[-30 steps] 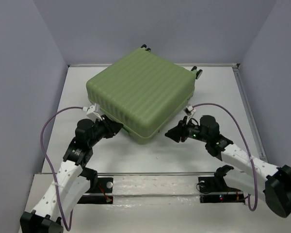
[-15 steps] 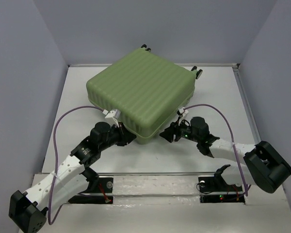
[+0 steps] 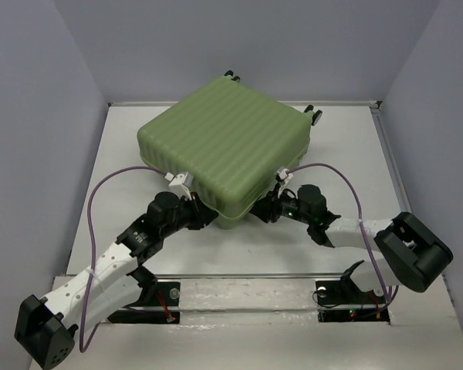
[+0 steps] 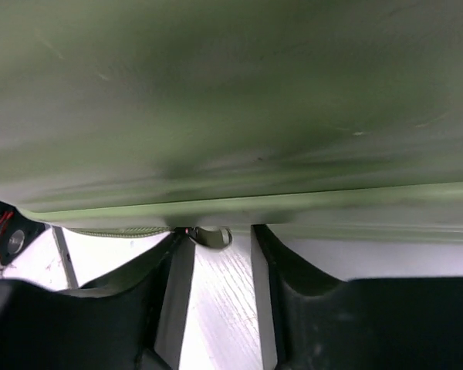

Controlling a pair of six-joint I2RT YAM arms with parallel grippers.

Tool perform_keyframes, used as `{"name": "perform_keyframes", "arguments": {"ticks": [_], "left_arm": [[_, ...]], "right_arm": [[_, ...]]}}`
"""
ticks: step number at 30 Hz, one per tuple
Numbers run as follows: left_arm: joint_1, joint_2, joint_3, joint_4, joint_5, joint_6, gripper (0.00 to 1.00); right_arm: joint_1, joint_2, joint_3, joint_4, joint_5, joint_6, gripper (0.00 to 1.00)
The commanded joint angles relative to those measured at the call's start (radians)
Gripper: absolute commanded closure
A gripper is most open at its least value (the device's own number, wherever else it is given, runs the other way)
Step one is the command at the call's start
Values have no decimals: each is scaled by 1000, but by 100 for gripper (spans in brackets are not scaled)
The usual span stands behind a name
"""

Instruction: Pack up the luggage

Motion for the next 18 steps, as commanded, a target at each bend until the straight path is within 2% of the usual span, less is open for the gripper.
{"name": "perform_keyframes", "arguments": {"ticks": [1, 2, 3, 5, 8, 9, 13, 16, 18], "left_arm": [[-10, 16, 36, 101, -23, -5, 85], [-12, 18, 40, 104, -28, -5, 85], [-13, 21, 43, 115, -28, -5, 85], [-16, 36, 54, 132, -22, -5, 85], [-24, 68, 65, 176, -23, -9, 85], [-26, 82, 71, 201, -23, -9, 85], [-29, 149, 132, 231, -54, -3, 84], [-30, 200, 189, 276, -61, -17, 83], [-38, 228, 204, 311, -68, -29, 83]], "right_arm": [[40, 30, 31, 174, 30, 25, 70], [50, 29, 28, 180, 39, 27, 80], [50, 27, 22, 182, 53, 30, 86], [60, 16, 11, 179, 62, 36, 93], [113, -39, -13, 102, 99, 51, 93], [170, -81, -21, 72, 148, 53, 93], [303, -148, -30, -180, 286, 90, 93], [481, -168, 0, -408, 400, 183, 93], [546, -162, 28, -465, 479, 223, 93]]}}
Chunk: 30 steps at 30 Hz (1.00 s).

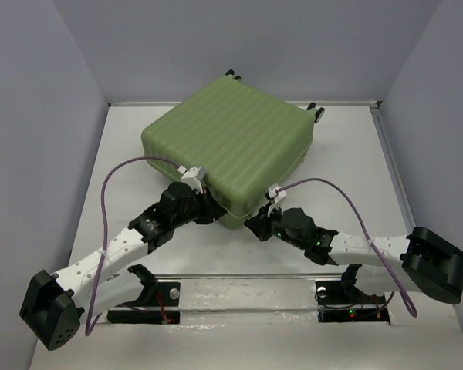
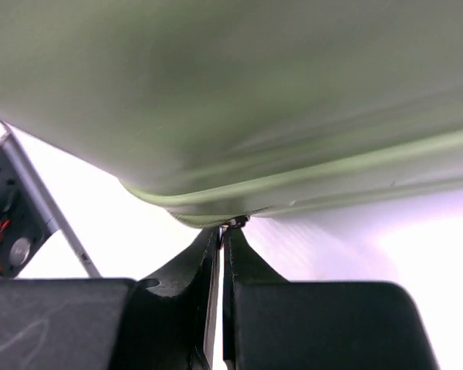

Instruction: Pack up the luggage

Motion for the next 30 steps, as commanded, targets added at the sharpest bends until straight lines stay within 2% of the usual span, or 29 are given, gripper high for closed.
{"name": "perform_keyframes", "arguments": {"ticks": [1, 6, 10, 14, 17, 20, 24, 27, 30], "left_arm": [[-19, 79, 114, 296, -66, -33, 83], [-79, 177, 186, 319, -97, -42, 83], [-105, 220, 232, 322, -94, -32, 83], [-106, 214, 243, 294, -123, -26, 83], [-107, 216, 235, 305, -109, -36, 83], [-119, 248, 278, 246, -137, 3, 83], [-118, 240, 298, 201, -146, 34, 83], [-115, 252, 322, 179, -175, 50, 80], [-115, 280, 338, 199, -104, 36, 75]], "right_arm": [[230, -1, 63, -287, 45, 155, 93], [356, 47, 198, -344, 148, 227, 93], [356, 65, 277, -349, 247, 246, 93], [366, 38, 329, -352, 241, 250, 93], [385, 106, 369, -350, 278, 288, 93], [447, 199, 419, -347, 400, 333, 93], [525, 187, 447, -388, 528, 269, 93], [534, 147, 441, -388, 482, 250, 93], [534, 180, 467, -376, 479, 229, 93]]}}
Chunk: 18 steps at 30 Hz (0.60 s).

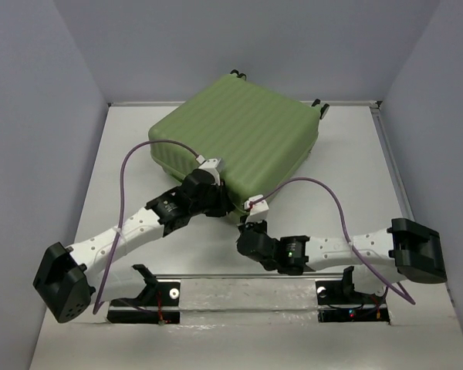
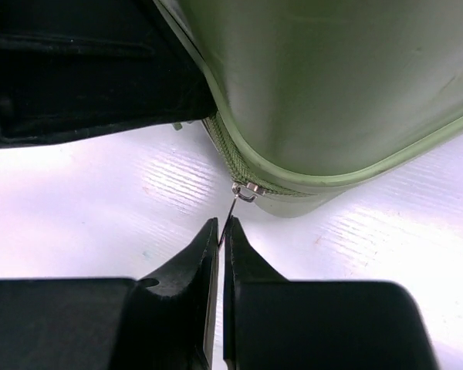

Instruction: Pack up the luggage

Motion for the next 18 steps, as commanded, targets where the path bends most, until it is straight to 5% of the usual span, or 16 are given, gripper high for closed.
{"name": "perform_keyframes", "arguments": {"ticks": [1, 7, 13, 14, 15, 18], "left_arm": [[-9, 62, 93, 374, 17, -12, 71], [34, 10, 122, 250, -79, 50, 15], [232, -124, 266, 87, -102, 132, 2], [307, -124, 292, 72, -93, 138, 1], [342, -118, 352, 55, -81, 144, 1], [453, -58, 482, -34, -67, 189, 1]], "right_arm": [[117, 55, 118, 153, -259, -11, 93], [67, 75, 137, 218, -300, -19, 93], [67, -103, -76, 221, -297, 106, 87], [67, -133, -103, 218, -305, 115, 81], [67, -182, -124, 206, -316, 121, 57], [67, -267, -137, 69, -331, 136, 18]]}}
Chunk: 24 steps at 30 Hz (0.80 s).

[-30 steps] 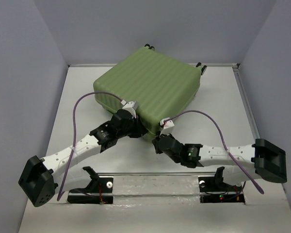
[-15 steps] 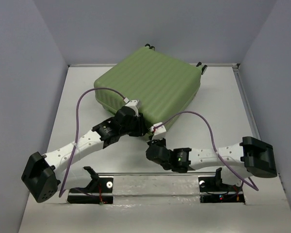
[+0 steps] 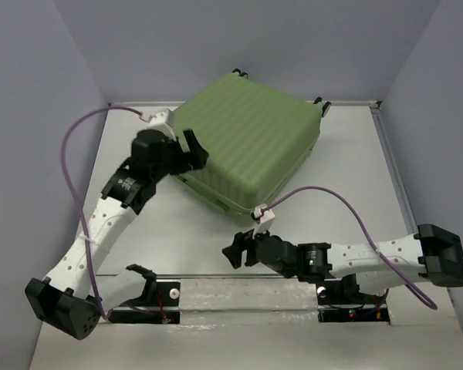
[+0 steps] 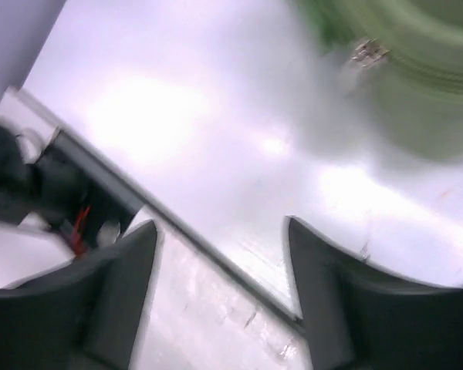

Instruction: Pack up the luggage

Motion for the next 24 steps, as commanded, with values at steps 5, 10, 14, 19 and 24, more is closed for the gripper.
{"name": "perform_keyframes", "arguments": {"ticks": [5, 10, 14, 19, 24], "left_arm": [[325, 157, 314, 167, -70, 81, 1], [455, 370, 400, 161, 108, 75, 1], [520, 528, 500, 143, 140, 61, 1], [554, 683, 588, 141, 134, 19, 1], [563, 887, 704, 98, 163, 9, 2]], "right_arm": [[-53, -262, -45, -265, -67, 91, 34], [-302, -445, -87, -333, -140, 24, 93], [-542, -419, -61, -360, -219, -36, 93], [-835, -249, -10, -287, -329, -102, 93], [-990, -101, 103, -210, -452, -171, 93]]}}
